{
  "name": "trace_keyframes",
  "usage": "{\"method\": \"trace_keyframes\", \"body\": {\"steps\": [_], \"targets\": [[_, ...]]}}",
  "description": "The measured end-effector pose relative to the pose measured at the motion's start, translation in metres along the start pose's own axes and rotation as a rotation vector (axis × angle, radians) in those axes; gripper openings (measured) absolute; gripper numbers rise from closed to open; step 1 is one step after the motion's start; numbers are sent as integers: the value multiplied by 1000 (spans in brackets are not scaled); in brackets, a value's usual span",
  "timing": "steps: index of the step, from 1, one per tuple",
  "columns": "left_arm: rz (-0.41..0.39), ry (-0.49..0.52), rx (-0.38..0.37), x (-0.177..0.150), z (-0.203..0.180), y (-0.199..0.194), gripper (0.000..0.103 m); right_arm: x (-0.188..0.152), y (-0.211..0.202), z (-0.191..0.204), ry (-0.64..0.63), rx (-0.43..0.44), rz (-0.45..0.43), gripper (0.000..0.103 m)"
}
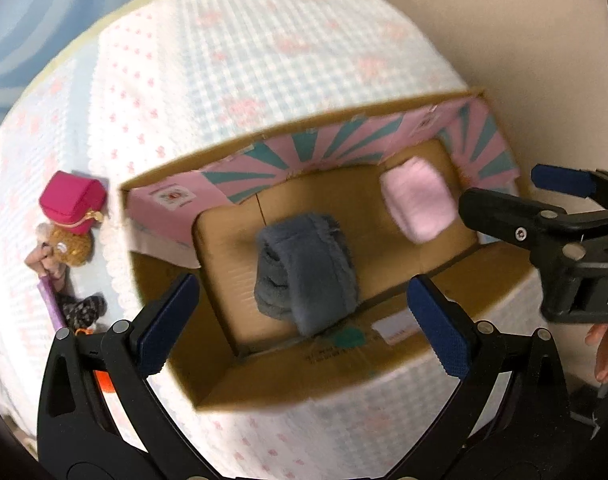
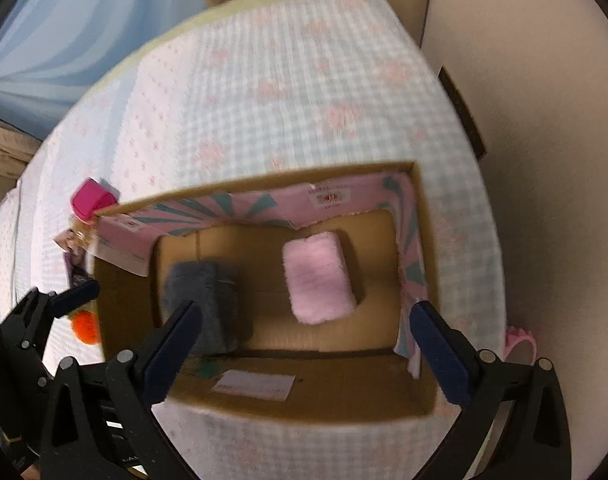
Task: Organize soft objects
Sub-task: 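Open both tools to drop the bands into the box, then move both tools back toward the remaining items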
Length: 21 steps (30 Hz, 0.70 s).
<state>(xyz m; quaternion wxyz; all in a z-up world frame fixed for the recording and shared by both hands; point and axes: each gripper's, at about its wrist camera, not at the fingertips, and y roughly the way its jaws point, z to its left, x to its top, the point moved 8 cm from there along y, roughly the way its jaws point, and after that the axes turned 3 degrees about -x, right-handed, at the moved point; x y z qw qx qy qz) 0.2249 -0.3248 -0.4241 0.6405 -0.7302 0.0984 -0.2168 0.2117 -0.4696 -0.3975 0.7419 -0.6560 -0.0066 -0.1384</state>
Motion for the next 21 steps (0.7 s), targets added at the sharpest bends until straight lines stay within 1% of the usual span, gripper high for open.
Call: {"method": "trace_keyframes", "body": {"steps": [3, 6, 7, 9, 10, 13, 15, 16, 19, 21], "targets": [[-49, -12, -11, -2, 2, -26, 103, -4, -42, 9, -7, -16, -57, 103], [-104, -9, -10, -3, 1, -62, 103, -10, -86, 22, -18, -26, -130, 103], [-119, -8, -5, -5, 3, -77, 103, -15, -108, 27, -24, -36, -164, 103], [-160, -10, -8, -11, 4, -108, 103, -23, -137, 33, -23, -55, -203, 103], [-191, -11, -11, -15, 5, -131, 103, -29, -154, 37, -17, -60, -224, 103], [-261, -14, -16, -23, 7, -176, 103, -47, -199, 49, 12, -56, -282, 103], [-320, -15, -20, -32, 12, -215, 103, -56, -221, 57, 15, -58, -315, 103], [-346, -14, -19, -36, 14, -231, 103, -62, -235, 63, 11, -74, -340, 103], [-411, -9, -9, -47, 20, -270, 103, -77, -267, 79, -12, -112, -406, 103], [-466, -20, -5, -58, 30, -302, 103, -86, -284, 92, -29, -123, -443, 103]]}}
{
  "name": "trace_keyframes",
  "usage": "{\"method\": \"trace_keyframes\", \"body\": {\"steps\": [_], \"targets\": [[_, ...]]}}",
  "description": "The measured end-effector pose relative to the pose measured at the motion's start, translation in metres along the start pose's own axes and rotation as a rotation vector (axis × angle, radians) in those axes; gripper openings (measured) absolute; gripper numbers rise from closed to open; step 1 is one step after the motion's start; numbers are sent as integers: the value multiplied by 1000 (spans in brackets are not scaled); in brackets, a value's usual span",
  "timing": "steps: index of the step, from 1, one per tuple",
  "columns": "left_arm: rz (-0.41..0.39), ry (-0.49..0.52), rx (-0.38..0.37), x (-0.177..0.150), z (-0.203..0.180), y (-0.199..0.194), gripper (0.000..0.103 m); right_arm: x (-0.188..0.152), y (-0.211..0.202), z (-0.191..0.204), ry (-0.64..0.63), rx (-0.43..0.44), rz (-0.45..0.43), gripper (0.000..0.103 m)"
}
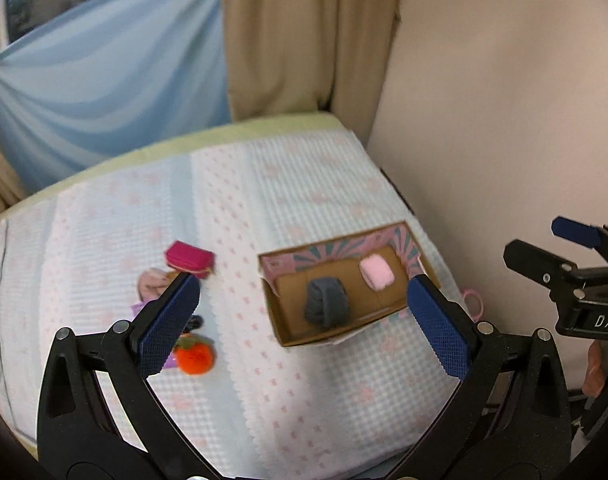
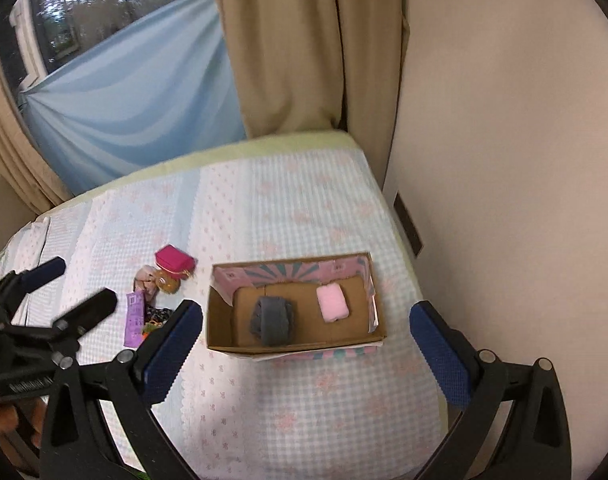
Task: Organize soft objects
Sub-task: 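Move both tools back toward the remaining items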
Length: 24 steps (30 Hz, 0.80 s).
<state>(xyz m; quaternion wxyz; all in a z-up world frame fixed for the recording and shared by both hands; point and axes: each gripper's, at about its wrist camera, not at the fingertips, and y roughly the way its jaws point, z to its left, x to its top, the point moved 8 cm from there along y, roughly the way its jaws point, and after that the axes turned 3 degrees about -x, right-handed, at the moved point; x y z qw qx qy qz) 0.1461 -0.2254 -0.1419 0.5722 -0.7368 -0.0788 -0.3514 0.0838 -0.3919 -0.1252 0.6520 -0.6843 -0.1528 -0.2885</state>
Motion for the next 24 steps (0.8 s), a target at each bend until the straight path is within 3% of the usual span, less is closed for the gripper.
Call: {"method": "trace_keyframes", "body": {"steps": [6, 12, 19, 24], "targets": [[-99, -97, 37, -18, 45, -70, 103, -11, -50, 46, -49, 8, -118, 103], [-138, -206, 129, -54, 117, -118, 103, -21, -55, 99, -74, 83, -163, 103], [-138, -264, 181, -77, 178, -129, 103, -23, -32, 156, -97, 156, -148, 103], [-84, -298, 178, -95, 222, -114, 103, -34, -5, 193, -120, 182, -106, 103]]}}
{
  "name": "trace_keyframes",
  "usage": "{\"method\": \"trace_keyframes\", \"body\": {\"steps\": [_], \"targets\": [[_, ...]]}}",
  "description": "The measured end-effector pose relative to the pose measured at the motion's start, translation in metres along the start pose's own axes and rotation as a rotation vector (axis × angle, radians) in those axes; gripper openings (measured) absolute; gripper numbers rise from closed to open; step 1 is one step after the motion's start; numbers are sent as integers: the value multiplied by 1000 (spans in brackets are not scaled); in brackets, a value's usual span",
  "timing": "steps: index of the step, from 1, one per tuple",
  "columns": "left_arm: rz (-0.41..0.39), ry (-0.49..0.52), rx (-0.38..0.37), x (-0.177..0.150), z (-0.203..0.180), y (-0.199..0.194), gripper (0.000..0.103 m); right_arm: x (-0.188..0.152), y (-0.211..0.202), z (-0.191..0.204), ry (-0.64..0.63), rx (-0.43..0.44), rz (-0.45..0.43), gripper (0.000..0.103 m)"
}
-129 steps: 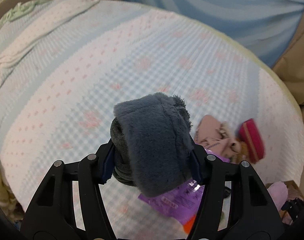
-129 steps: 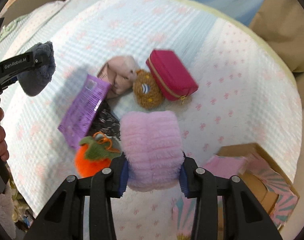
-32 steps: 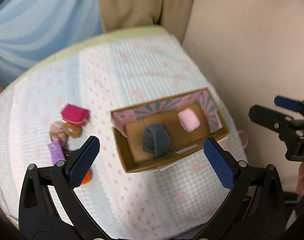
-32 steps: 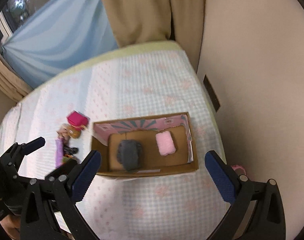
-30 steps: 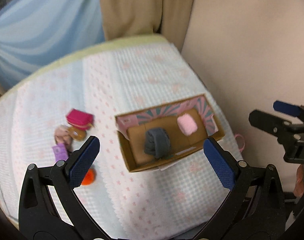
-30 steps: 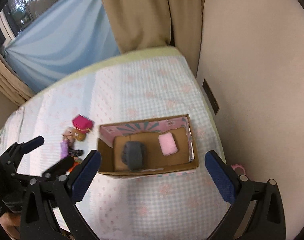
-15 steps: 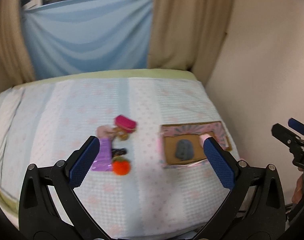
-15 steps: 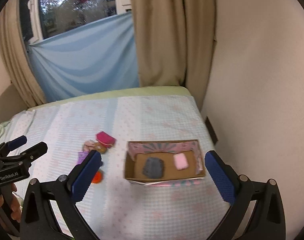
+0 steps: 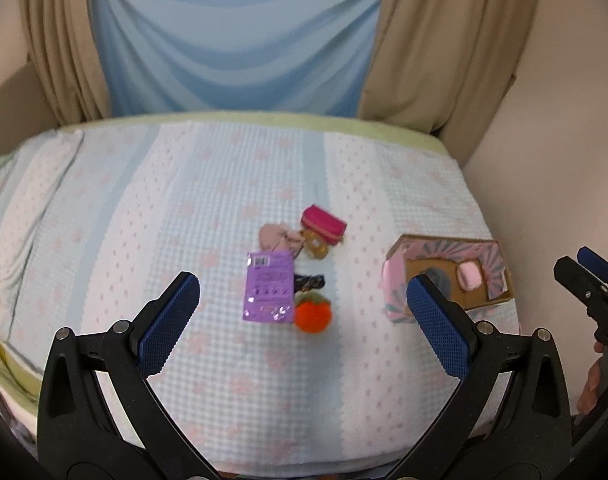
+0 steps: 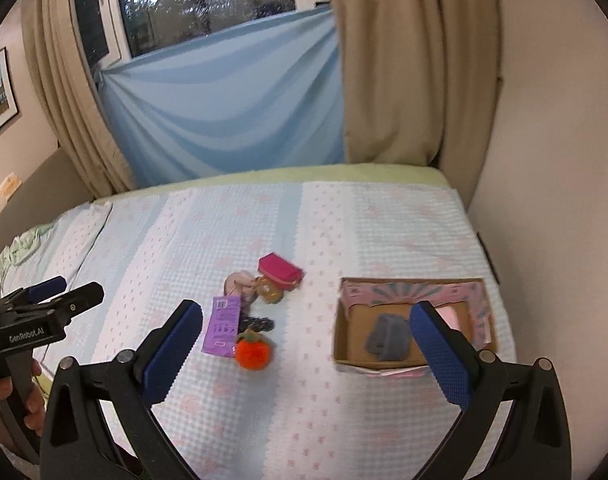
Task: Organize soft objects
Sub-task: 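Move both tools back toward the remaining items, then grasp the purple packet with left tool while right tool grasps orange pompom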
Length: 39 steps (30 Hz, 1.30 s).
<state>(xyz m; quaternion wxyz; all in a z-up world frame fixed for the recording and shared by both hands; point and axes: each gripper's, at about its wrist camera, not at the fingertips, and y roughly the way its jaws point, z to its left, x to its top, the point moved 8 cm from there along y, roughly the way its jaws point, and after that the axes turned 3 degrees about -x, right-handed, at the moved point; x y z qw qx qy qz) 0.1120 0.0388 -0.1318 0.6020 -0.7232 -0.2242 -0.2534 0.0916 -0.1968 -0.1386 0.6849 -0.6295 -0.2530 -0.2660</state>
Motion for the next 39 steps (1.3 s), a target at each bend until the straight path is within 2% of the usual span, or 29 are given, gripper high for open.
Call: {"method": "trace_keyframes", "body": {"steps": [6, 13, 18, 23, 29, 34, 37, 39], "targets": [[109, -13, -41, -16, 49, 64, 103, -26, 63, 34, 2, 43, 84, 103], [220, -24, -129, -42, 85, 173, 103, -84, 152, 68, -2, 107, 190, 103], [325, -23, -194, -80, 93, 253, 103, -128, 207, 86, -39, 142, 232, 103], [408, -28, -208, -113, 102, 319, 103, -161, 259, 97, -85, 180, 264, 103], [466, -53, -249, -130, 101, 369, 103, -182, 305, 112, -150, 230, 281, 103], [500, -50, -243, -142, 98, 397, 103, -187, 337, 118, -147, 270, 299, 92], [526, -14, -217, -154, 96, 411, 103, -192, 350, 123, -150, 291, 324, 77], [514, 22, -203, -158, 94, 414, 102, -194, 356, 128, -167, 303, 335, 65]]}}
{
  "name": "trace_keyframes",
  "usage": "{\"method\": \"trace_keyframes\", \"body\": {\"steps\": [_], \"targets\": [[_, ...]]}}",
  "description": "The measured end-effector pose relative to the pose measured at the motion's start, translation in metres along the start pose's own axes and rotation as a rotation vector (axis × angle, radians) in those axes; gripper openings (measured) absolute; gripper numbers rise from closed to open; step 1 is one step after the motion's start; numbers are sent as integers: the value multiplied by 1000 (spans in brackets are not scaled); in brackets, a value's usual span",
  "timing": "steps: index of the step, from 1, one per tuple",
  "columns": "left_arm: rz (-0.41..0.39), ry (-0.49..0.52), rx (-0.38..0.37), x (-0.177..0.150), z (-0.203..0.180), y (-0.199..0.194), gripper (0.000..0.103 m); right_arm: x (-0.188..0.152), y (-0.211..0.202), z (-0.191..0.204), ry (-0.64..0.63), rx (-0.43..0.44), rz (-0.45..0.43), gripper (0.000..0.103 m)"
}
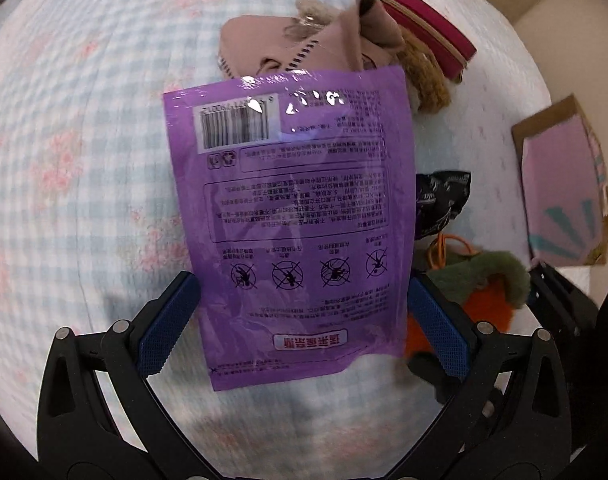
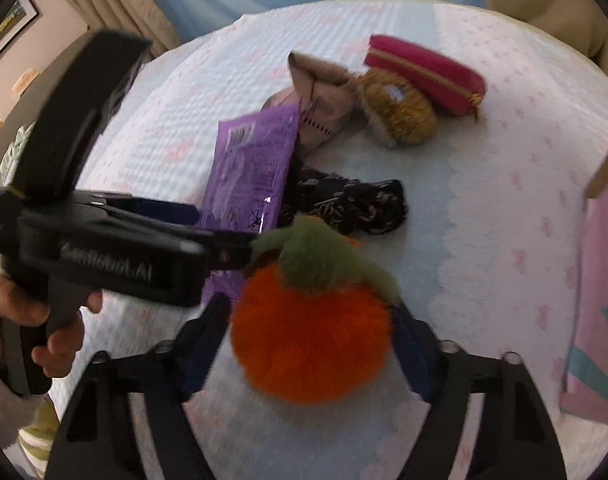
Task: Organize soft objects
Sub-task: 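Grasp the purple packet with left tool while right tool grasps orange pompom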
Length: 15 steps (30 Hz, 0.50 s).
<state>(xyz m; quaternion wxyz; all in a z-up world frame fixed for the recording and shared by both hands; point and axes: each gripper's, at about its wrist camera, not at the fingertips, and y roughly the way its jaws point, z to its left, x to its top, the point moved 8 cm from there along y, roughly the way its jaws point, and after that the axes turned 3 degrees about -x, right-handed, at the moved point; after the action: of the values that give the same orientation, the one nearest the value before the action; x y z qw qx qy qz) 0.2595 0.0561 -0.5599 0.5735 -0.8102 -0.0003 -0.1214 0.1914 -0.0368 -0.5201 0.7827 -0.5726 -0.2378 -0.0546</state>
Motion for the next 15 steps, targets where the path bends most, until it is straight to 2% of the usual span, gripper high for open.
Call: {"method": "trace_keyframes", "body": {"steps": [6, 8, 13, 15], "targets": [[13, 81, 84, -4, -9, 9, 81, -2, 9, 8, -48, -3, 21, 43], [0, 85, 95, -6, -10, 9, 68, -3, 8, 8, -51, -6, 17, 39], [-36, 78, 105, -4, -1, 1, 41, -5, 7, 8, -26, -6, 14, 37], [-41, 59, 90, -3, 1, -3, 38, -6, 7, 9, -20, -8, 12, 36]]}}
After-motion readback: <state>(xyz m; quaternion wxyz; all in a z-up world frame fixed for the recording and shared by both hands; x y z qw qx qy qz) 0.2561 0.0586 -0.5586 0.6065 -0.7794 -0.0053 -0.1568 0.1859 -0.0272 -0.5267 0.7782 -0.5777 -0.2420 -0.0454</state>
